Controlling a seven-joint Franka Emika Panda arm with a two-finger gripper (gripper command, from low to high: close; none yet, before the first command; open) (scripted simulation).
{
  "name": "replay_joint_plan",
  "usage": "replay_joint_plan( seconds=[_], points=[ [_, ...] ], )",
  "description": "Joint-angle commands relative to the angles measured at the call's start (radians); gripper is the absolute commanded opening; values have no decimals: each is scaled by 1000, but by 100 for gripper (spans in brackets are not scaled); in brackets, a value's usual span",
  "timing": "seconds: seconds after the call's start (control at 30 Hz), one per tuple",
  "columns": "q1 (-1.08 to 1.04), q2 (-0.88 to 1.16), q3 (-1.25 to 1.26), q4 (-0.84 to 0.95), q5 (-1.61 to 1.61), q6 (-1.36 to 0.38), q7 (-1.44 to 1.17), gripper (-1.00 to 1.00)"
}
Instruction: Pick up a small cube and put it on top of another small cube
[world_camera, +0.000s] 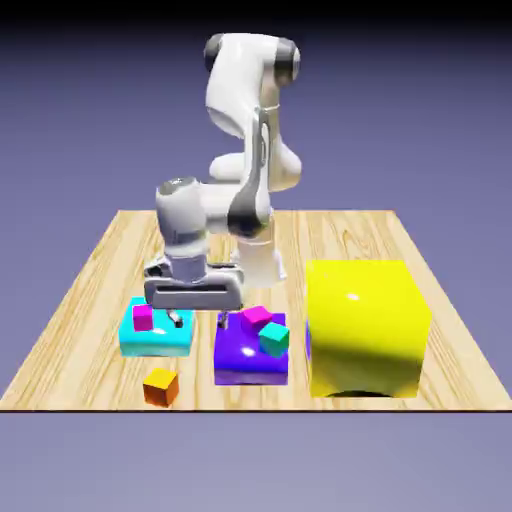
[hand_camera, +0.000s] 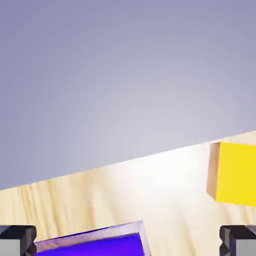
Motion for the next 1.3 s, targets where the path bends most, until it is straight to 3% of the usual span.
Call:
replay_joint_plan(
  seconds=[0.0, 0.5, 0.7, 0.73, 0.97, 1.27],
  points=[
    [12, 36, -24, 24, 18, -27, -11, 0],
    [183, 569, -381, 383, 276, -428, -173, 0],
    [202, 724, -367, 367, 450, -367, -262, 0],
    [202, 724, -367, 367, 450, -367, -262, -100],
    [186, 507, -394, 400, 278, -435, -144, -100],
    [99, 183, -99, 204, 11, -418, -97, -100]
  ],
)
